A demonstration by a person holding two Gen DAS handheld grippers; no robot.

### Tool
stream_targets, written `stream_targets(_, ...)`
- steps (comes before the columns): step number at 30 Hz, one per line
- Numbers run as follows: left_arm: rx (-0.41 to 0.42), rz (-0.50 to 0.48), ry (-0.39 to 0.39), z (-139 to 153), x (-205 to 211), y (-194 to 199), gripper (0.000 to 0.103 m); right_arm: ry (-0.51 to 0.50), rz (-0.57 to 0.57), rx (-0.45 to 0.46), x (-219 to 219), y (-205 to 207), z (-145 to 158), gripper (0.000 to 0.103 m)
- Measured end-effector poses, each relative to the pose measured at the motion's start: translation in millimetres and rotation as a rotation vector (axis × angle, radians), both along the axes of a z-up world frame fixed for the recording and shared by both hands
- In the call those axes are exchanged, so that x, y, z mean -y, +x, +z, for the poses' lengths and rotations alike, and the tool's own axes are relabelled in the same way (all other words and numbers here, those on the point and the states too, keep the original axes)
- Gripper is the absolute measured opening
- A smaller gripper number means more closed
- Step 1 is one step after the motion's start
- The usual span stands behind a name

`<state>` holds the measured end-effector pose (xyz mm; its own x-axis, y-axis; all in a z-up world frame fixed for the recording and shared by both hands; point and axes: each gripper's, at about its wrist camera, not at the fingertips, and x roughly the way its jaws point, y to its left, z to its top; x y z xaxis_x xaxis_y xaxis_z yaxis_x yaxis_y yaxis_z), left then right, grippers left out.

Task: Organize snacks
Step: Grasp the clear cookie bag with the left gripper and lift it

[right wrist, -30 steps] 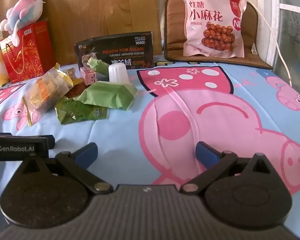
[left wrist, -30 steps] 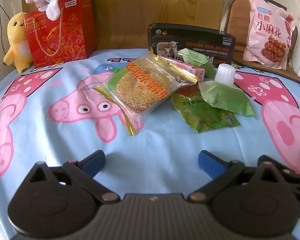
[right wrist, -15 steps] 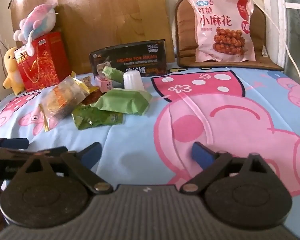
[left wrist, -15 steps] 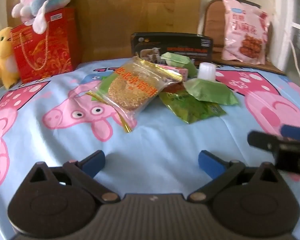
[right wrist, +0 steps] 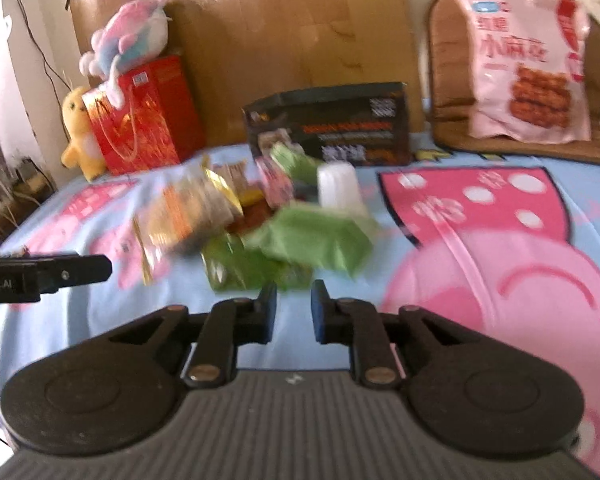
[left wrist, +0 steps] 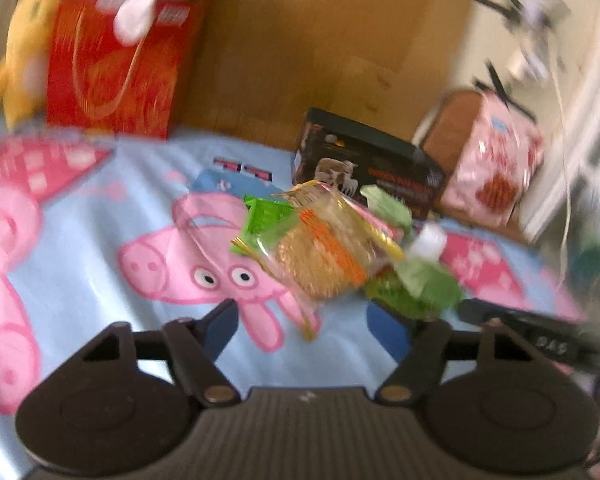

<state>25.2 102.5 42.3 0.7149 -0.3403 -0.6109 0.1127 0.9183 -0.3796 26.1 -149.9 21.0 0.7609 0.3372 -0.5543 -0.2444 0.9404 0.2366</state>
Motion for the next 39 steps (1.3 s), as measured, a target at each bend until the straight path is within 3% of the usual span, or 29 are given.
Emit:
stream_targets(3,-0.079,0.028,-0.113,-11.4,-10.8,29.6,0.060,0.056,0.020,0.003,-8.7,31.0,9.8,0.021)
stream_targets(8,-0.117,0.020,-0.204,-29.1,-9.3,49.3,0.058,0.106,0.067,-0.040,-26.2,70.9,9.5,0.021)
stream_targets(10,-0.130,0.019,-0.215,-34.8,-7.1,52.9,0.049,0.109,0.099,-0.082,-33.8,82.6,4.7,0.021)
stream_targets(11,-0.143,0.012,-0.225,-38.2,-6.1,53.7,0.038,0.107,0.112,-0.102,-37.2,84.8,1.4,0.021)
stream_targets(12,-0.154,0.005,-0.239,-41.3,-8.3,51.1,0.036,0.109,0.128,-0.116,-40.0,83.5,-0.6,0.021)
stream_targets(16,-0.152,-0.024,-0.245,-42.6,-10.0,35.0,0.035,0.098,0.191,-0.097,-42.8,52.9,8.1,0.020)
stream_targets(23,-0.135,-0.160,-0.139,-33.3,12.4,-17.2,0.037,0.116,0.300,-0.129,-19.0,-6.0,7.4,0.023)
stream_targets(26,-0.119,-0.245,-0.110,-29.0,29.3,-37.5,0.039,0.076,0.308,-0.101,-7.4,-33.9,3.1,0.032)
stream_targets(29,-0.091,-0.306,-0.067,-23.3,42.5,-49.6,0.051,0.003,0.300,-0.040,0.4,-55.5,3.6,0.051)
stream_targets(30,-0.072,-0.305,-0.049,-20.7,44.5,-52.5,0.057,-0.015,0.292,-0.020,2.8,-60.6,4.2,0.058)
stream_targets(32,-0.047,-0.271,-0.025,-14.8,41.1,-52.2,0.060,-0.045,0.279,0.010,6.4,-66.5,4.3,0.065)
stream_targets(39,-0.090,-0.203,-0.029,-10.6,32.5,-41.7,0.057,-0.222,0.355,0.072,-5.2,-73.9,-5.9,0.070)
